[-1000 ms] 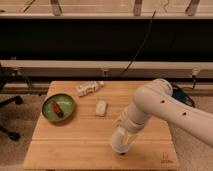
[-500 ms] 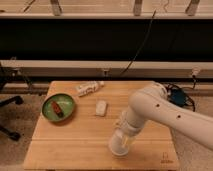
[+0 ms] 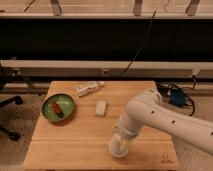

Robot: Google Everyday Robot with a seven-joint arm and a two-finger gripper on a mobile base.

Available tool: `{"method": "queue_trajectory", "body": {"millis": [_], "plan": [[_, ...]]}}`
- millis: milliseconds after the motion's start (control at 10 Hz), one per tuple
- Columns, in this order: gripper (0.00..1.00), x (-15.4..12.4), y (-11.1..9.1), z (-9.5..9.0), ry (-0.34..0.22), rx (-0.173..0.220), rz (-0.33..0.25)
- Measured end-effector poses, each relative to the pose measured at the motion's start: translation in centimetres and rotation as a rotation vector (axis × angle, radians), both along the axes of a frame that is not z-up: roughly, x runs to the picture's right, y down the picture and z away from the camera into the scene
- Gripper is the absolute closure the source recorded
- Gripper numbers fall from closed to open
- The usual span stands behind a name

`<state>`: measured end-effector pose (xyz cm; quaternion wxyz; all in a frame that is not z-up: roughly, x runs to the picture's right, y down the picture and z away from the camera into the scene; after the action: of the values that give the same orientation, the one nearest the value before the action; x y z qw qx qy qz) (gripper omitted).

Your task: Place the ceramic cup over the eraser

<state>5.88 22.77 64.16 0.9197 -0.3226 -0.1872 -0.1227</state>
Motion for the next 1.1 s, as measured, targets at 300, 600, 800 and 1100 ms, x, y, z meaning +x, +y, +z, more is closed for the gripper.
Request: {"method": "queue_trajectory", "body": {"millis": [300, 600, 800, 1100], "plan": [[0.74, -0.3, 0.7, 0.9, 0.010, 0.009, -0.010], [0.42, -0.6, 1.4, 1.8, 0.011, -0.001, -0.018], [0.25, -0.7, 1.7, 2.2, 0.007, -0.006, -0.018], [0.26, -0.5, 0.9, 2.7, 0.004, 0.000, -0.005]]}}
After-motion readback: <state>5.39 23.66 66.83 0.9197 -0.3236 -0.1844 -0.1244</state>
